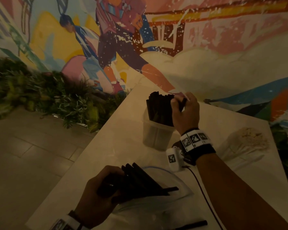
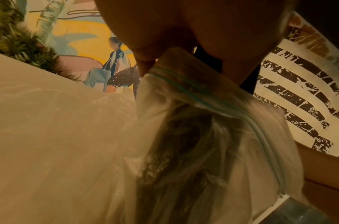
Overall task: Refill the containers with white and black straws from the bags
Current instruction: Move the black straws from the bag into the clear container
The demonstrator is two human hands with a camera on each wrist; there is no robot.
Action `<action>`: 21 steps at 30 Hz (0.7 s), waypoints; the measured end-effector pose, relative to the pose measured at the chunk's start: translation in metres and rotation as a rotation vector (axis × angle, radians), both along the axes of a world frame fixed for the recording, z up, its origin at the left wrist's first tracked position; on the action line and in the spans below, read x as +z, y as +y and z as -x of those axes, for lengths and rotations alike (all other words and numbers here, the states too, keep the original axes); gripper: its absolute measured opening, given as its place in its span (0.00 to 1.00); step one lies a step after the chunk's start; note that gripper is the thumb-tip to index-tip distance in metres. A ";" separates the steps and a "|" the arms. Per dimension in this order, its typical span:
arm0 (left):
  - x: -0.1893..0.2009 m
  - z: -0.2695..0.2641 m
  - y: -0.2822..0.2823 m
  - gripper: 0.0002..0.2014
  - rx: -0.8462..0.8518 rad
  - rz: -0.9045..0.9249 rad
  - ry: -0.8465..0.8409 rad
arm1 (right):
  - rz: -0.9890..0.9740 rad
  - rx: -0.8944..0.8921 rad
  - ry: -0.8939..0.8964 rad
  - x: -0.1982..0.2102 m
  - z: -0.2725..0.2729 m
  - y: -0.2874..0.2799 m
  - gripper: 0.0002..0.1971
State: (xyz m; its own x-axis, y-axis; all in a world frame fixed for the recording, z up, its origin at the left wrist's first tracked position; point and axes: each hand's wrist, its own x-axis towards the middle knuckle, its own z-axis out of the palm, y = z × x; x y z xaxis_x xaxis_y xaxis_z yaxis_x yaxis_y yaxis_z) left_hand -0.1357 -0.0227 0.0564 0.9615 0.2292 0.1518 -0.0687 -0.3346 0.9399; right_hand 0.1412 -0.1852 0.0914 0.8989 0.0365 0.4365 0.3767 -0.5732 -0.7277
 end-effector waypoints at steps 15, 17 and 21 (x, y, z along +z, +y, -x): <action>0.002 0.003 -0.006 0.20 0.012 0.027 -0.030 | 0.502 0.100 -0.036 0.011 0.004 0.012 0.28; 0.001 0.002 -0.006 0.18 0.024 0.028 -0.033 | 0.626 0.164 0.039 0.011 0.009 0.016 0.25; 0.003 -0.002 -0.005 0.17 0.022 -0.055 -0.042 | 0.598 0.159 0.059 0.014 0.022 0.014 0.26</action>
